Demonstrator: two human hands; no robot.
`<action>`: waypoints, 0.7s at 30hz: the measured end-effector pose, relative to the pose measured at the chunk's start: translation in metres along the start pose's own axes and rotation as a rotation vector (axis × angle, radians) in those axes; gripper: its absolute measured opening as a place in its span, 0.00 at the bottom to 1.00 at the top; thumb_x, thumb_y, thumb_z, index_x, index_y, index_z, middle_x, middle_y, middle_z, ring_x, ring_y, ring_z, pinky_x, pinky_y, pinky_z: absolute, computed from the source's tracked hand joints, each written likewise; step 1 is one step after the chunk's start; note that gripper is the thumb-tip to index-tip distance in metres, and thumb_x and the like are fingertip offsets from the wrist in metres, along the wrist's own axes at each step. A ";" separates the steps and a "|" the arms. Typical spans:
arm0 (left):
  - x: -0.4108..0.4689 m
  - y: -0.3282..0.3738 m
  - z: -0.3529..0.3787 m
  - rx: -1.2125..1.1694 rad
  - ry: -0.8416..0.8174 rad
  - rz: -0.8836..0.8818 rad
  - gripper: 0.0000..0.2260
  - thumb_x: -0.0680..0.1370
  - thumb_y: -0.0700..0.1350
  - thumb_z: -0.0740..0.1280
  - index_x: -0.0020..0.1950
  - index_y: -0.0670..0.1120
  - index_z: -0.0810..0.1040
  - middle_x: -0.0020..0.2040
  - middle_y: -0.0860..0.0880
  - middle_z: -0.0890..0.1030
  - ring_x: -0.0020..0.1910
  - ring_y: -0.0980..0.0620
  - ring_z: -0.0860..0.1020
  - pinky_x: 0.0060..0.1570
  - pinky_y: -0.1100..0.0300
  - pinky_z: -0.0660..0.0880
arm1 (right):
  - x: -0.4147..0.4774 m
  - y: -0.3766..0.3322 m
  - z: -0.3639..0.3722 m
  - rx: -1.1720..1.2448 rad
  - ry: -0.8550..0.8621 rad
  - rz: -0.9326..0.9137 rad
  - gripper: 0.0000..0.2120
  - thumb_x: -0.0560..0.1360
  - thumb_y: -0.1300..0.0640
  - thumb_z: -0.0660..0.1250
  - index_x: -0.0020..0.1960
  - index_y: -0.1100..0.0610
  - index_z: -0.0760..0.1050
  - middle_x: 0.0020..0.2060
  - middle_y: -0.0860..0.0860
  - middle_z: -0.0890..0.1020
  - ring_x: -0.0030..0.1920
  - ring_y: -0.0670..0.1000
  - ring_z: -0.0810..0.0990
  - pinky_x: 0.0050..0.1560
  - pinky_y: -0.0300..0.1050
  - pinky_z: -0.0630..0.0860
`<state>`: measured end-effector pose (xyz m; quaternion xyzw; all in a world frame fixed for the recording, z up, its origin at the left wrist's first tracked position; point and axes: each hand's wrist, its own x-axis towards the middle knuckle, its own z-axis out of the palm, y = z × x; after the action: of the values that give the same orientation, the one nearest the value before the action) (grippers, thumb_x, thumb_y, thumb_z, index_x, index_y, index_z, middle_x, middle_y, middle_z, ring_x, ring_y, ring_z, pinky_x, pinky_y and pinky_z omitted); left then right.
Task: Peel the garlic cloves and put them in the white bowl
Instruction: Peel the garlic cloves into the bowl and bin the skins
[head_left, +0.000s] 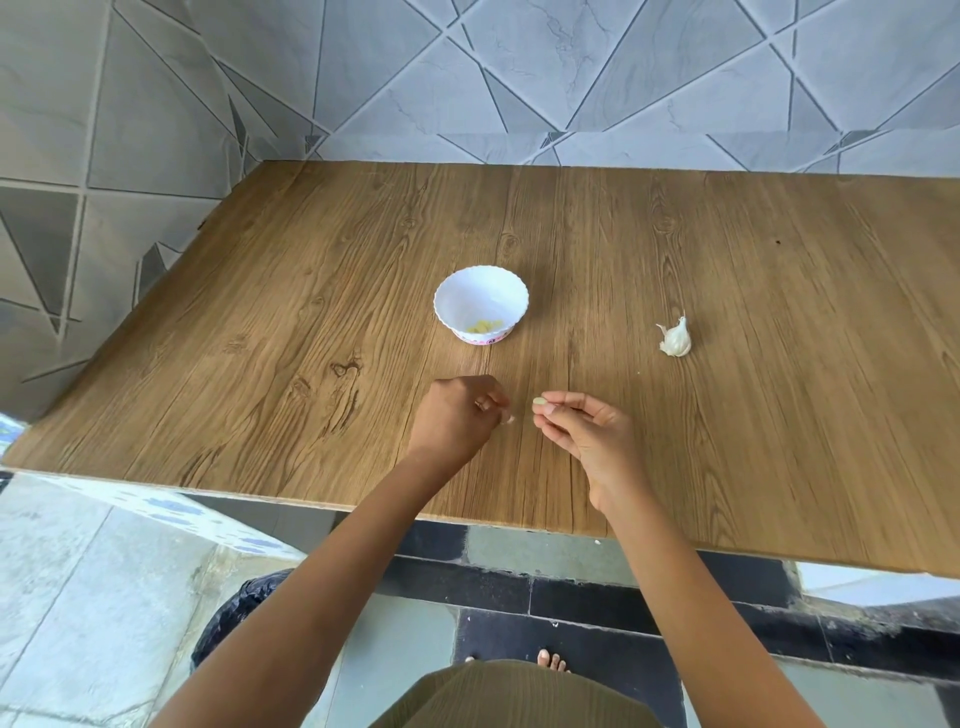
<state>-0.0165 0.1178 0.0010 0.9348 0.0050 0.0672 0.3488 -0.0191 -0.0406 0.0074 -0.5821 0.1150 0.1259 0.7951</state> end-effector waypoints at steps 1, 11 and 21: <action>0.000 0.001 0.000 0.022 -0.025 0.010 0.05 0.73 0.36 0.69 0.45 0.44 0.84 0.40 0.49 0.84 0.38 0.54 0.80 0.42 0.54 0.79 | 0.000 0.000 0.000 -0.001 0.002 0.003 0.05 0.71 0.68 0.70 0.44 0.60 0.80 0.38 0.52 0.85 0.40 0.47 0.84 0.42 0.35 0.79; -0.001 0.008 -0.005 -0.148 0.030 0.037 0.10 0.72 0.45 0.74 0.52 0.46 0.82 0.37 0.53 0.82 0.37 0.61 0.80 0.42 0.64 0.79 | 0.004 0.002 0.000 -0.040 0.004 0.041 0.03 0.75 0.63 0.68 0.44 0.60 0.80 0.37 0.53 0.84 0.37 0.47 0.83 0.38 0.34 0.78; 0.007 -0.002 -0.025 -0.382 -0.086 -0.100 0.08 0.74 0.36 0.70 0.41 0.49 0.82 0.32 0.52 0.82 0.32 0.56 0.79 0.42 0.57 0.78 | 0.006 0.008 -0.001 -0.242 -0.142 -0.099 0.05 0.76 0.61 0.67 0.48 0.59 0.81 0.42 0.55 0.85 0.41 0.46 0.83 0.44 0.36 0.79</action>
<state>-0.0129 0.1360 0.0188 0.8523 0.0236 0.0097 0.5224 -0.0162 -0.0384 -0.0023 -0.6683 0.0135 0.1406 0.7304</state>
